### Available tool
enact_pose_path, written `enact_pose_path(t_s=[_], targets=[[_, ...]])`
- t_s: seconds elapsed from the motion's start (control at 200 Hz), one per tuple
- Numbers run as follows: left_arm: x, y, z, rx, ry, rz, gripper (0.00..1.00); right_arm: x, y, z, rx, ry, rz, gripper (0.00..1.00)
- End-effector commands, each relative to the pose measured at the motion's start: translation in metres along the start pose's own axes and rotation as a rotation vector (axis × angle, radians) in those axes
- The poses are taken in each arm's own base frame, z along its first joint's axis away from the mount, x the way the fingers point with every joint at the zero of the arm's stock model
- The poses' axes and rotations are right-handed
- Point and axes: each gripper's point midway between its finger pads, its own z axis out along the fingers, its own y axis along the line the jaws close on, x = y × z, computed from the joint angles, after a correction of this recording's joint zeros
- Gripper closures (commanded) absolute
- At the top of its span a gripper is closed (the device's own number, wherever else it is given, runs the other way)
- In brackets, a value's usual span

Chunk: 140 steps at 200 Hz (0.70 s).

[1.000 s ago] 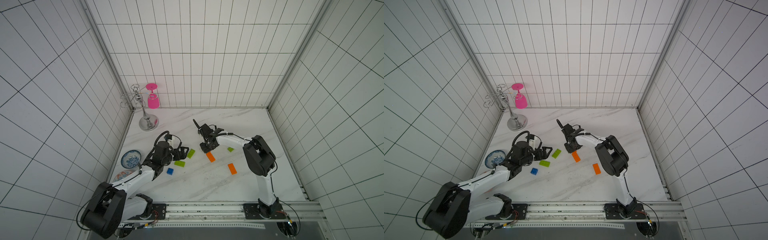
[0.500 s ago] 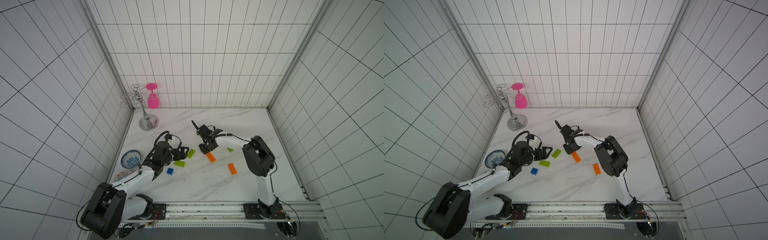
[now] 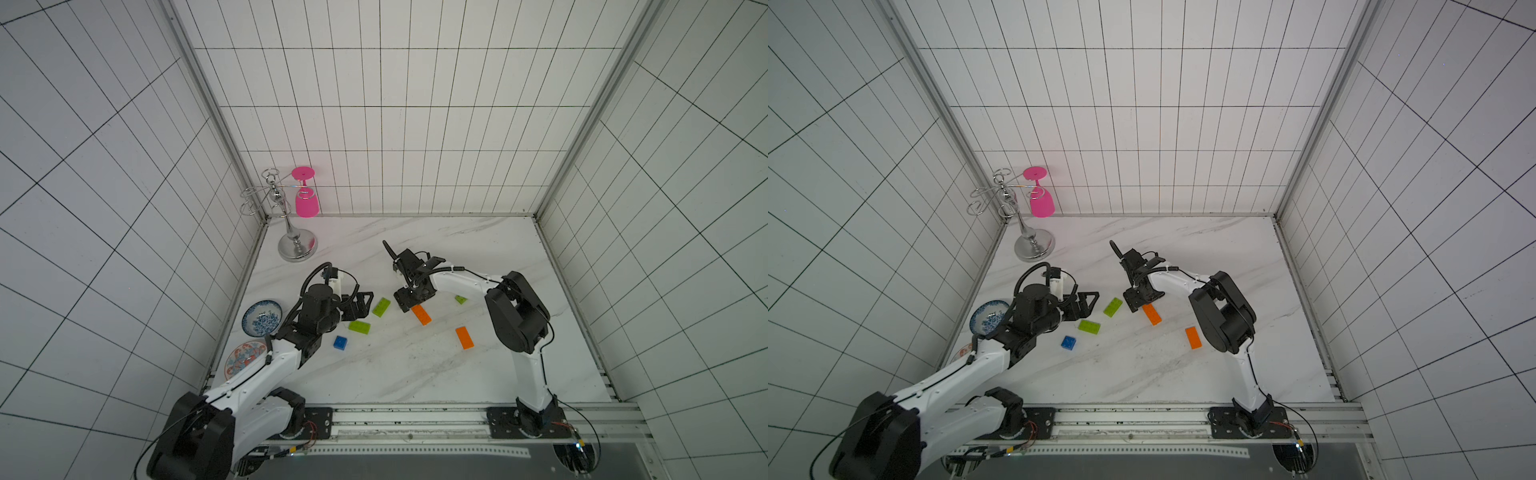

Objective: Assemble a small pinwheel with lego
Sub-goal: Adjust the lego brick at the center of the board, then pick up the lego brick from the center of the board.

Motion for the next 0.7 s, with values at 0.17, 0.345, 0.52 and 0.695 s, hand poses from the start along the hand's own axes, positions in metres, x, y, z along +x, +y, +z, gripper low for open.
enact_pose_path(t_s=[0.17,0.345,0.52,0.695], targets=[[0.006,-0.048,-0.005,0.032,-0.009,0.198,0.03,0.018,-0.047,-0.099,0.098,-0.181,0.251,0.28],[0.061,-0.106,0.013,0.213,0.124,0.228,0.03,0.116,-0.071,-0.106,0.197,0.008,0.337,0.38],[0.104,-0.135,0.024,0.341,0.212,0.188,0.04,0.185,-0.081,-0.103,0.200,0.115,0.440,0.44],[0.132,-0.148,0.031,0.377,0.283,0.189,0.05,0.205,-0.073,-0.088,0.107,0.173,0.494,0.43]])
